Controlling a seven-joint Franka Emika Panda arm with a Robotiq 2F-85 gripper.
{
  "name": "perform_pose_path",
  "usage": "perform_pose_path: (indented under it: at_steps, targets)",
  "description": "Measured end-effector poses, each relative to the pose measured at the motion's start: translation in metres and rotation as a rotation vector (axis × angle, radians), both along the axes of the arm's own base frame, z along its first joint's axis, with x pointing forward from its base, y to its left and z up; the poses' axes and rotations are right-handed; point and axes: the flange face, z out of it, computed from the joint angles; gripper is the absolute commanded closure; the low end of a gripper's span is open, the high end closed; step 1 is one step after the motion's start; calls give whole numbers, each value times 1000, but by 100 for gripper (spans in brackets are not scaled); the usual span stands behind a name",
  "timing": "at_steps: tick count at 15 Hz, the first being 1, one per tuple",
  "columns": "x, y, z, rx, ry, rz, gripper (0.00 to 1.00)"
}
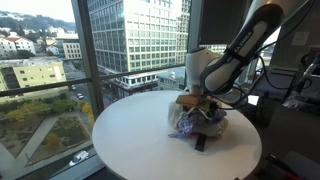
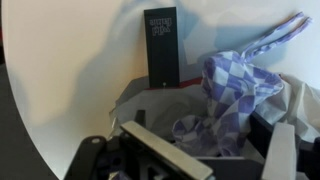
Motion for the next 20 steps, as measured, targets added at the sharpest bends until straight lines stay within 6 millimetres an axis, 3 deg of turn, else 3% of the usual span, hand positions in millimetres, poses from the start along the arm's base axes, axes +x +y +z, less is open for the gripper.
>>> perform_pose_path:
  at_steps: [2, 3, 5, 11, 13, 16, 20]
  targets:
    - [3, 0, -4, -30, -10, -16, 0]
    - [4, 1, -6, -45, -14, -22, 25]
    - [6, 2, -8, -76, -21, -29, 34]
    - [12, 6, -8, -140, -49, -47, 82]
    - [13, 5, -7, -161, -50, -54, 93]
    - [14, 3, -5, -198, -43, -59, 99]
    - [17, -2, -1, -274, -46, -66, 95]
